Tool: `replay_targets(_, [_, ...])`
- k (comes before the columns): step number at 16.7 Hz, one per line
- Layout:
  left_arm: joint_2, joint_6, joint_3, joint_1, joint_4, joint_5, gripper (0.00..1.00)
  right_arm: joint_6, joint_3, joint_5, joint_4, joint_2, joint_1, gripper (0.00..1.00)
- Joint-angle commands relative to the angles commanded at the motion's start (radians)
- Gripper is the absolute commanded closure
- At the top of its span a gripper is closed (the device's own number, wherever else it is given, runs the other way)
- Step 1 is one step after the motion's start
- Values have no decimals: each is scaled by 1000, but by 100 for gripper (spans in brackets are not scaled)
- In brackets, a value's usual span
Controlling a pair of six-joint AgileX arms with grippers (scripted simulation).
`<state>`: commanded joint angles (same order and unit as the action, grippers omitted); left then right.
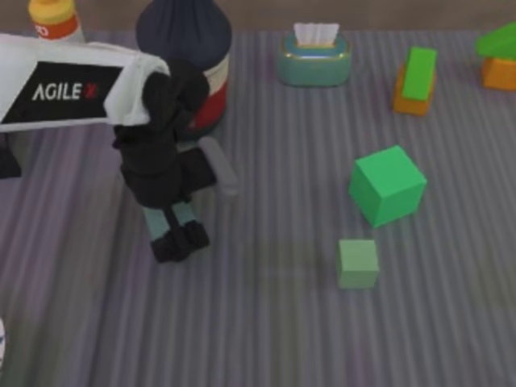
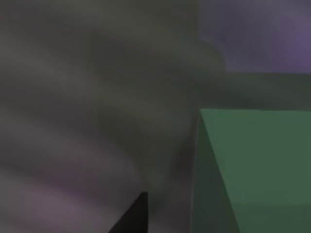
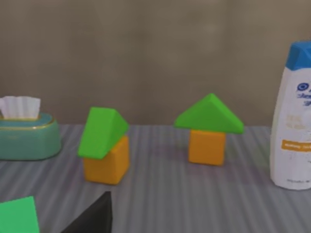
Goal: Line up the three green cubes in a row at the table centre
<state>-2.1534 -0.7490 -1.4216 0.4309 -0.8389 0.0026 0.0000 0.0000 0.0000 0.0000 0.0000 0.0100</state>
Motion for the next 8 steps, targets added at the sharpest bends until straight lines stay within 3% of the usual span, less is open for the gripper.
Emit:
replay_targets(6, [0,0,0,0,0,0,98,0,0,0,0,0,0,0])
replay_targets(8, [0,0,0,0,0,0,100,0,0,0,0,0,0,0])
